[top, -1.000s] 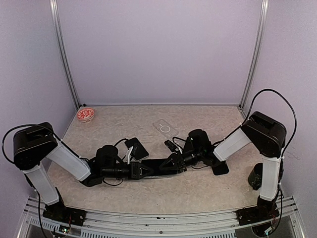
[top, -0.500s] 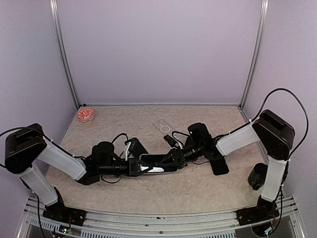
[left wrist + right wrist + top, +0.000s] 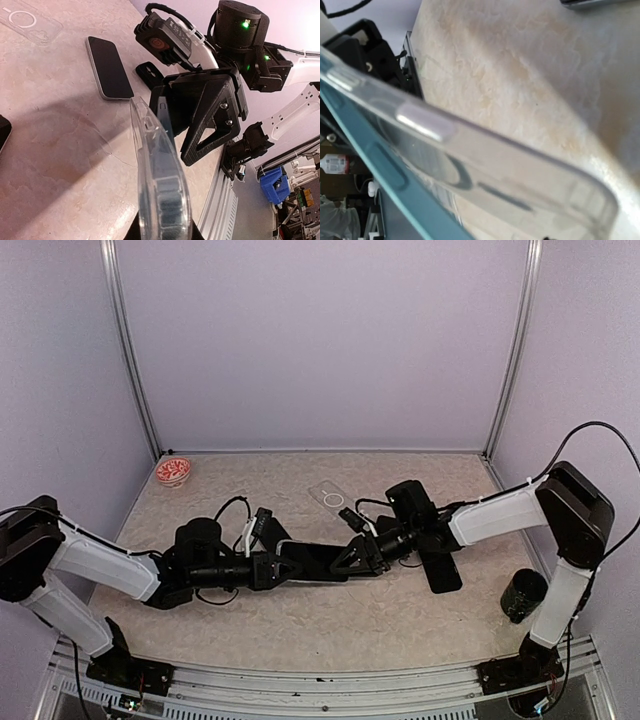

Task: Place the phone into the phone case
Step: Install the phone on the phone case, then press the phone case onto the phone.

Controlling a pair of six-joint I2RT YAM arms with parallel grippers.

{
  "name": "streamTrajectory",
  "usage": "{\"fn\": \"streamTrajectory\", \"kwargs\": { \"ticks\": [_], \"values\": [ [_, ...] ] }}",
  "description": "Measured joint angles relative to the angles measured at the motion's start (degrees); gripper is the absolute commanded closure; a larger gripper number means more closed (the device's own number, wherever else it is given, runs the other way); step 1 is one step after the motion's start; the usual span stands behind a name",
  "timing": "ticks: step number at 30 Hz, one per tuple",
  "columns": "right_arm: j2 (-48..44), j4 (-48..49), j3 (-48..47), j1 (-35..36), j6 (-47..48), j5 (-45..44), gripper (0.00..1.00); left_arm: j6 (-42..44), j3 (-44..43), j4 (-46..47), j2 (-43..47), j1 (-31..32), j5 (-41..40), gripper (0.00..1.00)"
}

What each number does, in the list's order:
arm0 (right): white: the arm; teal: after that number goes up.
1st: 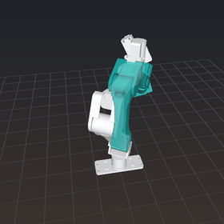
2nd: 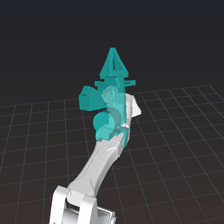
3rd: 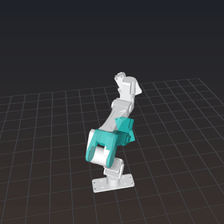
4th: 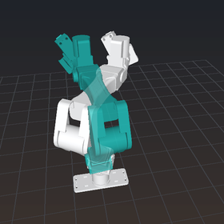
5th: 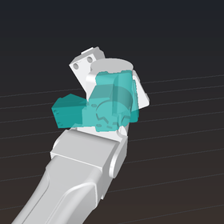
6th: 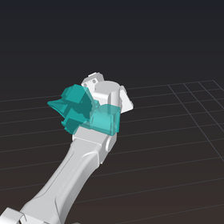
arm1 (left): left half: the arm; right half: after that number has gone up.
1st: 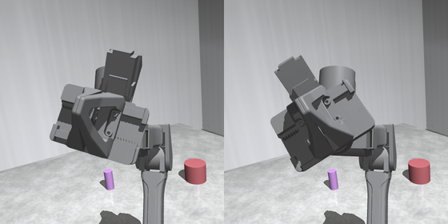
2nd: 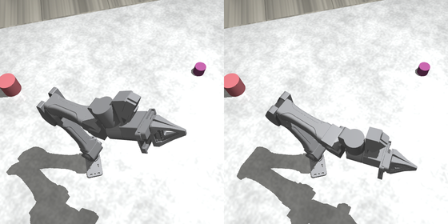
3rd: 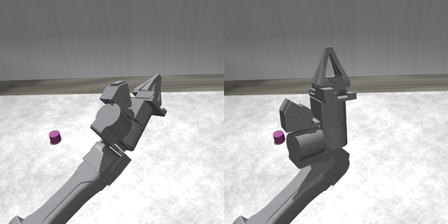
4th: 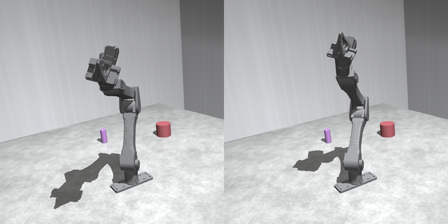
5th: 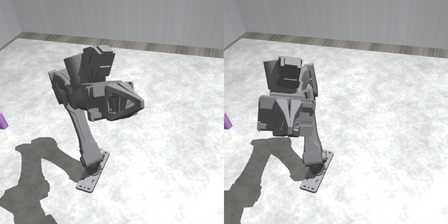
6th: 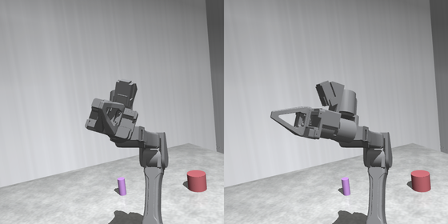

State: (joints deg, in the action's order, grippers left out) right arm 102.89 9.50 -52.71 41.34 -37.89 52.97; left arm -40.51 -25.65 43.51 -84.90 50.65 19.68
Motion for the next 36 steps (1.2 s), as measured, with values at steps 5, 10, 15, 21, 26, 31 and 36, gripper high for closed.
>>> {"fn": "streamTrajectory", "kwargs": {
  "ticks": [5,10,15,21,26,31,36],
  "values": [
    [-1.7,-2.27,0.13,-0.68,2.12,-0.2,0.46,1.25,0.0,-1.99,1.84,-0.17,-0.57,1.0],
    [-5.57,-5.03,1.31,-2.69,5.44,-0.55,0.43,2.69,0.11,-3.06,5.11,-0.76,-0.42,1.0],
    [-8.52,-7.13,1.49,-3.54,10.12,-0.72,0.33,3.98,0.11,-3.02,7.98,-0.81,1.42,1.0],
    [-10.99,-5.95,4.24,-3.54,13.18,1.22,0.3,4.66,0.13,-2.93,8.76,-0.83,4.17,1.0],
    [-12.72,-2.05,6.69,-3.5,13.42,4.79,0.29,4.57,0.55,-1.51,8.79,-0.85,6.67,1.0],
    [-12.94,3.23,7.8,-2.97,12.96,8.96,0.31,3.96,0.87,0.76,8.74,-0.85,9.11,1.0],
    [-13.03,6.51,7.89,-1.81,12.94,11.72,0.37,2.58,0.92,3.87,8.0,-0.85,11.52,1.0]
  ]
}}
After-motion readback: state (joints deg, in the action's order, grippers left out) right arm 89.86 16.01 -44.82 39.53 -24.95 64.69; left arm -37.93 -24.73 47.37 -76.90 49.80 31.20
